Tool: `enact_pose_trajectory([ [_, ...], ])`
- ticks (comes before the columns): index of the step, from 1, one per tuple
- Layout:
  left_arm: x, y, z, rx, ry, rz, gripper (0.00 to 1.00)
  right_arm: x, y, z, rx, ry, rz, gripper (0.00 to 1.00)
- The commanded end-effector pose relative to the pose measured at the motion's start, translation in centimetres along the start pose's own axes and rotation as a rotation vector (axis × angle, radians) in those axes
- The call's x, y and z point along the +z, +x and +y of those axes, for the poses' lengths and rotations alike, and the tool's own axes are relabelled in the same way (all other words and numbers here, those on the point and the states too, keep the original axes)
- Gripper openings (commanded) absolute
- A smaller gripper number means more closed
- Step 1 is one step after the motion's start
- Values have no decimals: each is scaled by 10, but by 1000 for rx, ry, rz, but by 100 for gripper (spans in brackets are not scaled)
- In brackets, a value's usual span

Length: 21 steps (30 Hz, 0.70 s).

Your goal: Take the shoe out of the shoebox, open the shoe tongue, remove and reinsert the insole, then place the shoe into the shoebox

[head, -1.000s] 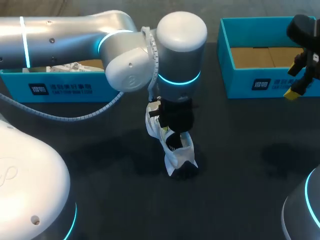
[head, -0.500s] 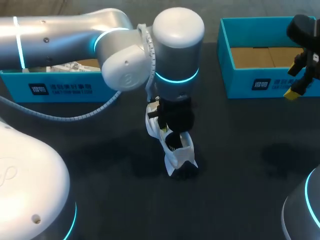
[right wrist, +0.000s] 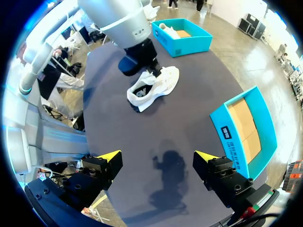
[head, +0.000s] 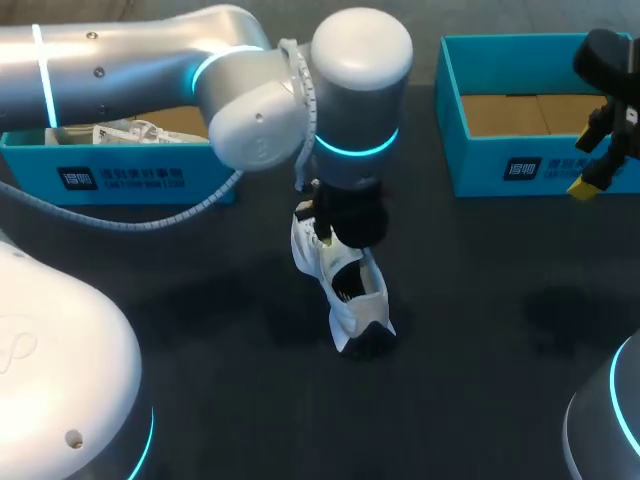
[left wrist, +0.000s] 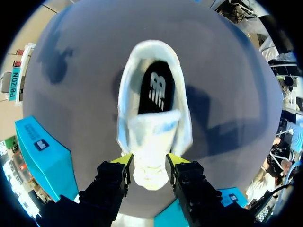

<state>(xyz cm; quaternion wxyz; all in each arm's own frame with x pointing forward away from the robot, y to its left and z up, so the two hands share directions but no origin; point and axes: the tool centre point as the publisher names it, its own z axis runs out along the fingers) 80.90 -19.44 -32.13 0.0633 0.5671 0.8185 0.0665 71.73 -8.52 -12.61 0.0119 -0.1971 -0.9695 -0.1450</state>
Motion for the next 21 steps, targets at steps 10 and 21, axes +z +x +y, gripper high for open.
enact_pose_trajectory([
  [10, 27, -8, -4, 26, 62, 32, 44, 0, -2, 2, 2, 5, 3, 100],
  [21, 12, -3, -19, 21, 90, 31, 43, 0, -2, 2, 2, 5, 3, 100],
])
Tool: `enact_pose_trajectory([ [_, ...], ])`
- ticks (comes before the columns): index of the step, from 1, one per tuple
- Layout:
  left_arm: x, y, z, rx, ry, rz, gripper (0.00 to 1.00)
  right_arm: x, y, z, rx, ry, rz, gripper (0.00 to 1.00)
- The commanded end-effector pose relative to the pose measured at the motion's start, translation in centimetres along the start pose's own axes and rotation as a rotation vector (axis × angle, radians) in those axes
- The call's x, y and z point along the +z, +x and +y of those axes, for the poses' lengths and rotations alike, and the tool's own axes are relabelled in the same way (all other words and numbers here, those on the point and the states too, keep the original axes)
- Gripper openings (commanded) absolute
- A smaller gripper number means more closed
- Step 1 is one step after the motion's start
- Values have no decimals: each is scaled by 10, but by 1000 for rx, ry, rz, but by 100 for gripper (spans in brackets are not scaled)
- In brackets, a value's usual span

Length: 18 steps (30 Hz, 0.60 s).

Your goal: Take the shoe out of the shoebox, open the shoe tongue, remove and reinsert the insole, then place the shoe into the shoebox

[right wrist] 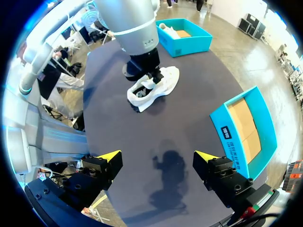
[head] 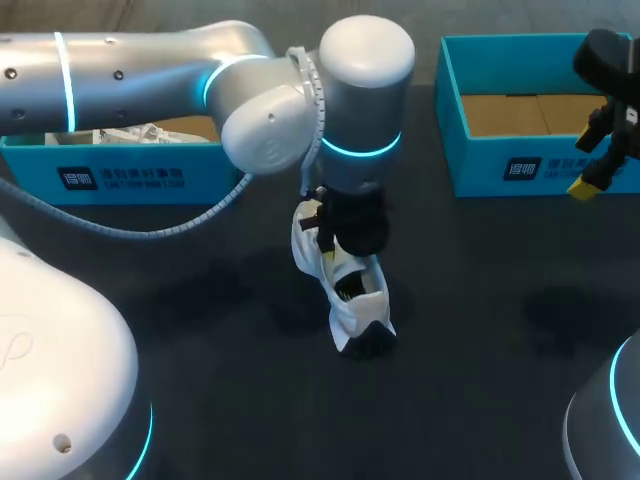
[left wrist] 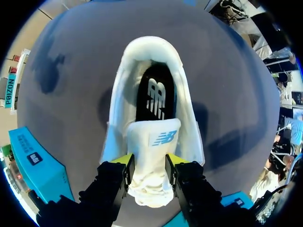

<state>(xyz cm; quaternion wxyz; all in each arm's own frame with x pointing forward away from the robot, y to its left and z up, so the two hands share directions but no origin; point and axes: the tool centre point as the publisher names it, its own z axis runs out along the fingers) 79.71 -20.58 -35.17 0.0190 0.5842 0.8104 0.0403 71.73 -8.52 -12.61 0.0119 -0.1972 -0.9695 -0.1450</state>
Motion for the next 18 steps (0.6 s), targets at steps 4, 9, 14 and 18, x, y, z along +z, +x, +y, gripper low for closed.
enact_pose_trajectory([
  [4, -33, 11, 1, -76, -6, -10, 47, 0, -2, 2, 2, 5, 3, 100],
  [9, -49, 18, -2, -155, -2, 1, 48, 0, -2, 2, 2, 5, 3, 100],
  [14, -62, 28, -3, -307, 5, 11, 76, 0, -2, 2, 2, 5, 3, 100],
  [18, -65, 30, -4, -339, 21, -4, 100, 0, -2, 2, 2, 5, 3, 100],
])
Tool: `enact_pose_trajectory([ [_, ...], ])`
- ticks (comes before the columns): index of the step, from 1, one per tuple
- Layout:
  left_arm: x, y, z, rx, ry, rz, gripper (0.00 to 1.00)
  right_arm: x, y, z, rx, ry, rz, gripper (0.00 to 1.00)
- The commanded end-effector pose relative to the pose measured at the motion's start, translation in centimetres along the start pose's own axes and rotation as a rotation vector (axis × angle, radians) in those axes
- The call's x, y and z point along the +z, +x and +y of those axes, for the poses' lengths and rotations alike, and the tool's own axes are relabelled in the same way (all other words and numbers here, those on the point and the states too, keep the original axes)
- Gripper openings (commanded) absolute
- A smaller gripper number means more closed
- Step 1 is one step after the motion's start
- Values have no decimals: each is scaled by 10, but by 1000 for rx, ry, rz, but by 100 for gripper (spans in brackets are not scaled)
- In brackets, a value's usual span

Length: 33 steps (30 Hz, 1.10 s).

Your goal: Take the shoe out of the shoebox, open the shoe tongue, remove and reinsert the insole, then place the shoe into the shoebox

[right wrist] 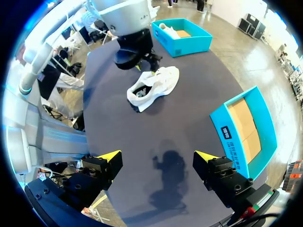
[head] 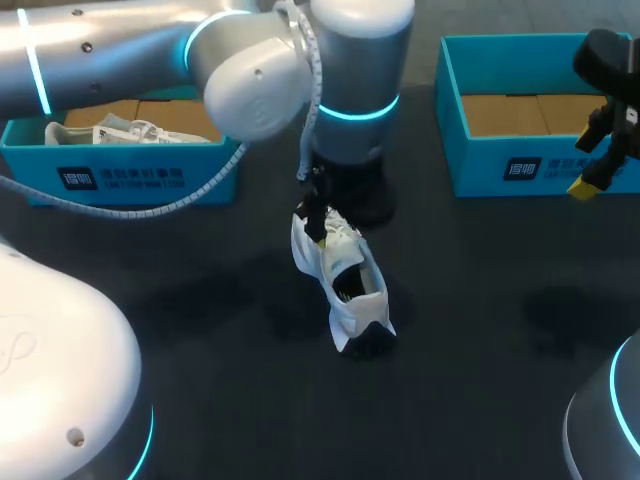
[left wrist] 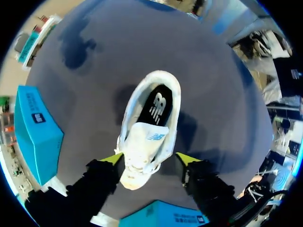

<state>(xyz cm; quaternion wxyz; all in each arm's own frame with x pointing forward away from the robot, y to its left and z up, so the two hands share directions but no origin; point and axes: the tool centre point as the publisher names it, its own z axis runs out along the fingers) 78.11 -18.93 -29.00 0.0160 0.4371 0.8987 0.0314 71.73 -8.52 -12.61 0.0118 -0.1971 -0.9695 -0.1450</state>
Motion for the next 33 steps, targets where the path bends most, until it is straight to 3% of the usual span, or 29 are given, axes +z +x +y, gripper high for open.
enact_pose_trajectory([
  [1, -3, 8, 3, 5, 4, -13, 100, 0, -2, 2, 2, 5, 3, 100],
  [16, -3, 8, 3, 5, 4, -13, 100, 0, -2, 2, 2, 5, 3, 100],
  [20, -6, 8, 1, -199, 5, -9, 100, 0, -2, 2, 2, 5, 3, 100],
  [24, -10, 10, 0, -409, 64, 8, 100, 0, -2, 2, 2, 5, 3, 100],
  [28, -14, 12, -9, -612, 27, 7, 100, 0, -2, 2, 2, 5, 3, 100],
  [30, -16, 13, -11, -743, 84, 41, 100, 0, -2, 2, 2, 5, 3, 100],
  [33, -19, 17, -19, -887, 110, 49, 100, 0, -2, 2, 2, 5, 3, 100],
])
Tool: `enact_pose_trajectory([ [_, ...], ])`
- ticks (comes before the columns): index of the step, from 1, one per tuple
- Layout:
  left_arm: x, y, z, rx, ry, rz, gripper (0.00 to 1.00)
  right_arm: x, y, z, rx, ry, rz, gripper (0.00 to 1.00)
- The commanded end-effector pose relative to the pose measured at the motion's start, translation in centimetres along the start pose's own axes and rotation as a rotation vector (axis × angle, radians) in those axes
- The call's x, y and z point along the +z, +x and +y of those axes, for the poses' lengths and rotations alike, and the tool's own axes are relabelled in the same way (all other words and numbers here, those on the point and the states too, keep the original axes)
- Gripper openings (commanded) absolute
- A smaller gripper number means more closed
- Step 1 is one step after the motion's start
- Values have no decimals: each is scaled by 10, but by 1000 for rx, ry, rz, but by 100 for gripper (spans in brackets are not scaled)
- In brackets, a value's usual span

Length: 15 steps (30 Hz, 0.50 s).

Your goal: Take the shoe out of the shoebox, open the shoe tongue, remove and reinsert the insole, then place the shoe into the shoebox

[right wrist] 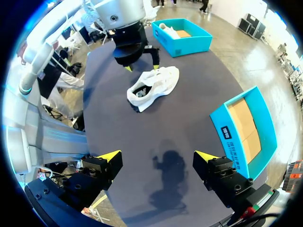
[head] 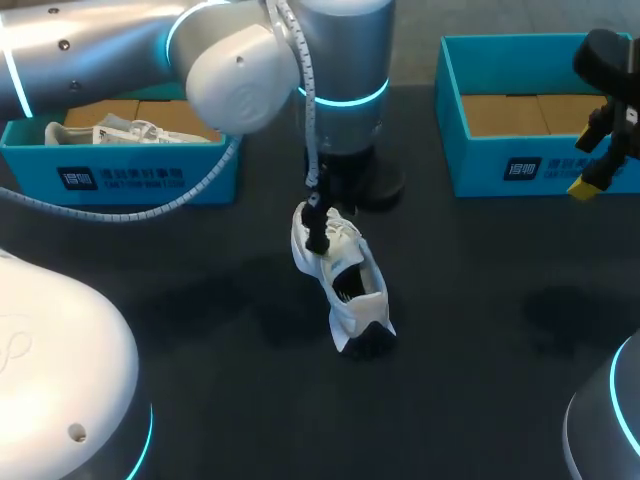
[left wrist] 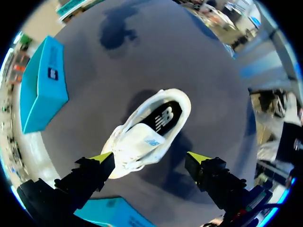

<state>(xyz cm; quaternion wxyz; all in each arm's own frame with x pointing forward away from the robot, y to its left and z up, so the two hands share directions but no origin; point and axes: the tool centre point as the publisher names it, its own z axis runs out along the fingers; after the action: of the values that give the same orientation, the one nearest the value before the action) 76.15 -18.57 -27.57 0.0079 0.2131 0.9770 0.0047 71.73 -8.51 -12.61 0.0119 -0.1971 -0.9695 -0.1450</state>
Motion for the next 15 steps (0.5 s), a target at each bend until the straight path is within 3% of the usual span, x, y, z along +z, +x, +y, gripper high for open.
enact_pose_trajectory([
  [1, -5, 8, -7, -448, 60, 37, 100, 0, -2, 2, 2, 5, 3, 100],
  [7, -9, 28, -20, -604, 124, 42, 100, 0, -2, 2, 2, 5, 3, 100],
  [15, -2, 51, -40, -702, 91, 34, 100, 0, -2, 2, 2, 5, 3, 100],
])
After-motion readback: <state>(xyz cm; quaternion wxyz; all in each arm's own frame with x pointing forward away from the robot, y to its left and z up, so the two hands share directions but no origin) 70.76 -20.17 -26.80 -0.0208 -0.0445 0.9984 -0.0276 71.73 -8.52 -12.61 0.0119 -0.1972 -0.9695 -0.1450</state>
